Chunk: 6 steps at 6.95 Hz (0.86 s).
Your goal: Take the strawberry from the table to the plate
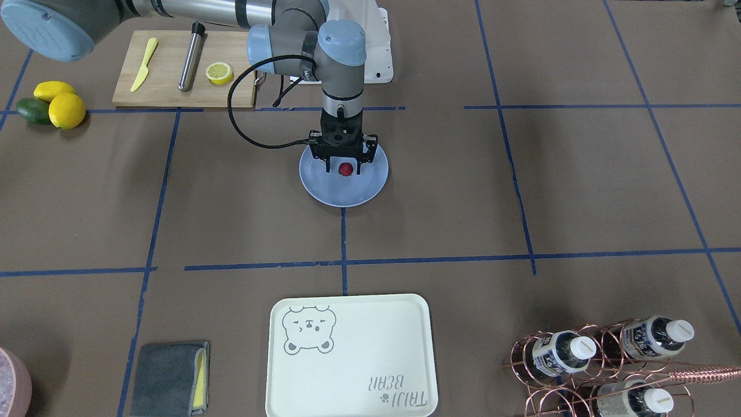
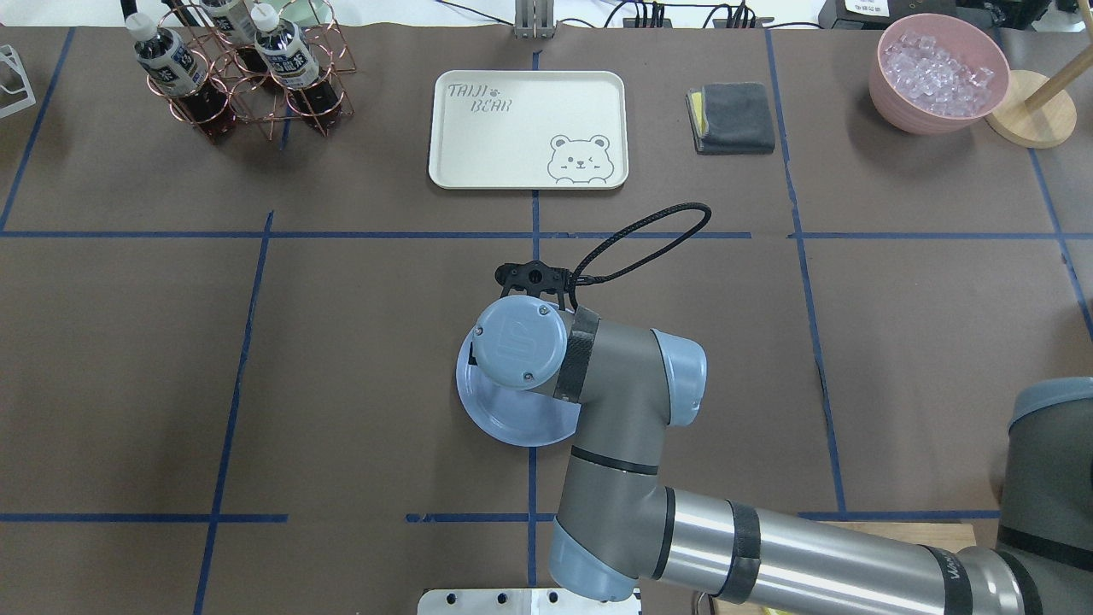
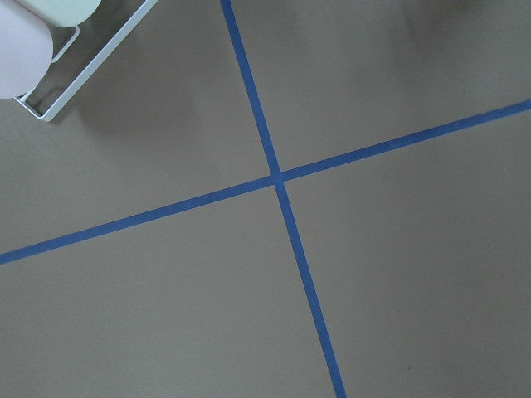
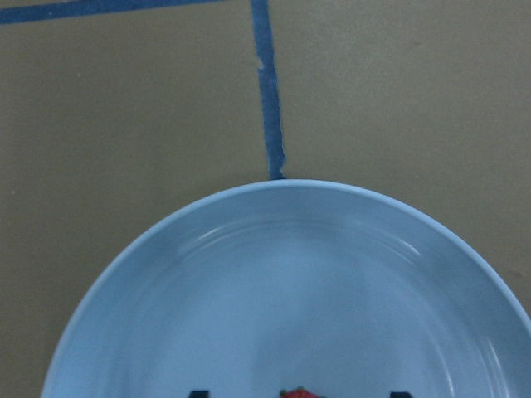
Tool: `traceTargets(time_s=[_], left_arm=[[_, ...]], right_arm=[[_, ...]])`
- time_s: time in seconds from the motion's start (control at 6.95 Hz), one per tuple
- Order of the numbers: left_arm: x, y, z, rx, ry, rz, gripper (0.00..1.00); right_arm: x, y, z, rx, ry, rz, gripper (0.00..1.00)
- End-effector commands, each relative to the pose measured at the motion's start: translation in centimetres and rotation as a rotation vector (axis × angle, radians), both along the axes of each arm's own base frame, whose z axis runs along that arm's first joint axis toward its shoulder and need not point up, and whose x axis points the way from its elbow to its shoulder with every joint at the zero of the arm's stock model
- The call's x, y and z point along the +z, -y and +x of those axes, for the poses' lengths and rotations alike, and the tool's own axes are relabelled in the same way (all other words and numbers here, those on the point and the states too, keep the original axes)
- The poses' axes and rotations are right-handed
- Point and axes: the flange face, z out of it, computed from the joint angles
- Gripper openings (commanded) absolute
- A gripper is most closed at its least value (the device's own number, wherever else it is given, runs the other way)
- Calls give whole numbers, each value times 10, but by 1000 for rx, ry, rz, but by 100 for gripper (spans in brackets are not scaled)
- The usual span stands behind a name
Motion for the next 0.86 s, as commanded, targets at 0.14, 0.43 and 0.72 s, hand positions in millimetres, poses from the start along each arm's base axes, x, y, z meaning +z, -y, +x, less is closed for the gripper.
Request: traceTargets(time_s=[0.14,0.43,0.72], left_arm=[[1,0,0,0,2,0,100],[6,0,1,3,4,-12,100],[6,0,1,2,13,-15,100]], right_arm=[[-34,19,48,21,42,11,100],[-27,81,175,-48,-13,26,100],[57,159,312,-216,-71,112,100]])
